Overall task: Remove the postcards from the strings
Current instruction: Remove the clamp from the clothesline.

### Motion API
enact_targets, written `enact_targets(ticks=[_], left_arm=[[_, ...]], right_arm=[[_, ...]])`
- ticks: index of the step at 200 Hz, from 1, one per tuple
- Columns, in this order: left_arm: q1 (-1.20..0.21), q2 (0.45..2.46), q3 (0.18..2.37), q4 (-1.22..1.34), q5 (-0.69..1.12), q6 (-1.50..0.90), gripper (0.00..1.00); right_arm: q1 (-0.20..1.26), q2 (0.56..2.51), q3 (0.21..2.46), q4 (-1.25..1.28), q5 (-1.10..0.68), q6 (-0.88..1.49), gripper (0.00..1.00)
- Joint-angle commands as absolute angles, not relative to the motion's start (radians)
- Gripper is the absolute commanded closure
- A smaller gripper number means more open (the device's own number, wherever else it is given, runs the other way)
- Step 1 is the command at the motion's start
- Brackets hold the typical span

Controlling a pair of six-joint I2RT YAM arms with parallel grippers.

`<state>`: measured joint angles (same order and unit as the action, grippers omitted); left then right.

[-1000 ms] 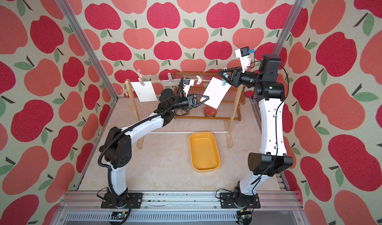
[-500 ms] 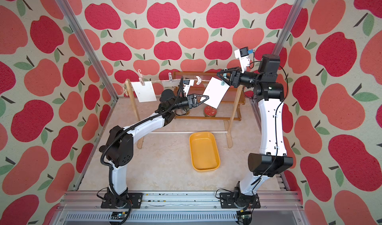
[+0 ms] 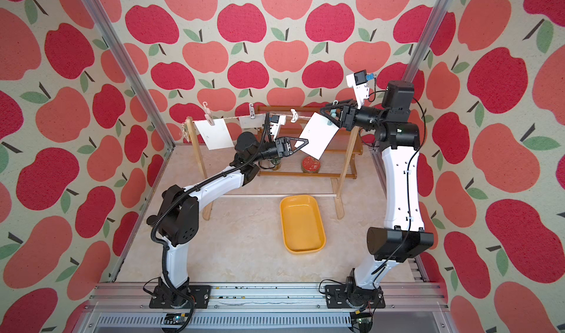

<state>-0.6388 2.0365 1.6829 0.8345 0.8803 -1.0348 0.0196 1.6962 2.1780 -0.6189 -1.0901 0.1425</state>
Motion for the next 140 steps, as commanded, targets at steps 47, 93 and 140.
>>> enact_targets(ticks=[47,93,140], left_arm=[[-0.622,2.077,1.732,0.955,0.888,-1.129,1.00],[-0.618,2.079,1.731,0.972,0.882,-1.150,1.00],[-0.612,2.096,1.745,1.012,0.874,-1.197,1.00]], right_arm=[[0.028,1.686,2.177,-0.648,-1.124,0.138,0.49],[0.011,1.677,2.167,-0.641,-1.143,0.141,0.50],[0.007,1.662,2.146,-0.620,-1.138,0.144,0.53]])
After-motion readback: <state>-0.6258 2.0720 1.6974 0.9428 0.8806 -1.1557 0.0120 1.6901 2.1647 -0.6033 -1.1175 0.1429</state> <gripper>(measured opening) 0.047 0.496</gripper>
